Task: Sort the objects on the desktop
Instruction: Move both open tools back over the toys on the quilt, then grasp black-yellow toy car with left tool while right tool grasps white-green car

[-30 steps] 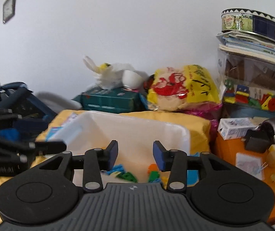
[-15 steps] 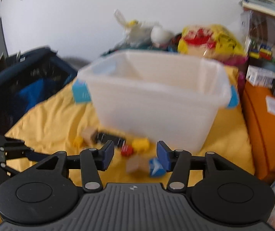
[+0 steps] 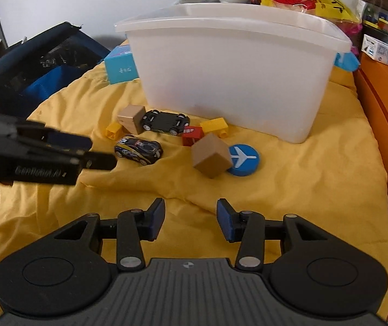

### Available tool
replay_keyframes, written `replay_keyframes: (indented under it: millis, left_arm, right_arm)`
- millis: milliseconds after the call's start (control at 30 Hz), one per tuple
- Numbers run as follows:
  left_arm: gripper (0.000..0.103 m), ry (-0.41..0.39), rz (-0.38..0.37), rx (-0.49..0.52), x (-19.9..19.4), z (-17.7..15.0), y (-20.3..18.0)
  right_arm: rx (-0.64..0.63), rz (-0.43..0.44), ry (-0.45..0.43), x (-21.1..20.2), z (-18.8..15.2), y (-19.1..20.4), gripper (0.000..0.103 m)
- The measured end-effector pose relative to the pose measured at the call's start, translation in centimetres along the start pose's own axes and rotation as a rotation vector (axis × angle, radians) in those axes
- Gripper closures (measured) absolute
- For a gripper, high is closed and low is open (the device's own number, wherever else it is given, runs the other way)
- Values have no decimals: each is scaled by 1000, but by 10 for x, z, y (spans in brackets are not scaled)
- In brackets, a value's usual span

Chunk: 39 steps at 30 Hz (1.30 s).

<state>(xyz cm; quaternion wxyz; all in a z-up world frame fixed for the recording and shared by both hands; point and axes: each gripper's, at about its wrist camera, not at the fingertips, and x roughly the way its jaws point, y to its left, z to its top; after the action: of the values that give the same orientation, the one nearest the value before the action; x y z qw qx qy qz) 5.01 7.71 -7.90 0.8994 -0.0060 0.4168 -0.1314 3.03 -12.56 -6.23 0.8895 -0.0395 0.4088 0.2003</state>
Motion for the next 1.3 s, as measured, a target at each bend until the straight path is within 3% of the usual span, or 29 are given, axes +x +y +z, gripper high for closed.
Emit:
replay_keyframes:
  millis: [167,233,333,433,500,533,567,667,833,1000,1133,1300]
  left_arm:
    - [47,69,-52,-73,18,8,-8]
    - [41,81,-62,-151,27,13,-5]
    - [31,73,-9,-211,34,23,-4]
    - [31,103,66,-209,47,31,-2]
    - [33,106,69,-211,53,33,1]
    - [40,92,72,-202,53,33,1]
    - [60,89,77,-184,52,33,1]
    - [62,108,9,-157,46,32,6]
    - [62,178,-118,7,24,14,10]
    - [61,203,-168,169,3,-10,6]
    - [60,184,-138,156,0,-16,1]
    - [58,135,-81,169,-10,-23,-11]
  right_arm:
    - [15,-14,0,-1,-2,-1,56]
    - [21,-19,5,0,-3,-1,56]
    - [30,-25,10,1,-3,-1,56]
    - [25,-29,6,0,-3,0,56]
    - [22,-31,8,0,-4,1,56]
    - [22,-33,9,0,-5,1,56]
    - [22,-34,11,0,-6,1,56]
    - [29,-38,12,0,-7,-1,56]
    - [2,-48,1,1,-3,-2,56]
    - [-74,-45,-54,1,8,6,56]
    - [-238,-53,-128,6,25,26,48]
    - [-472,-126,-140,38,50,54,49]
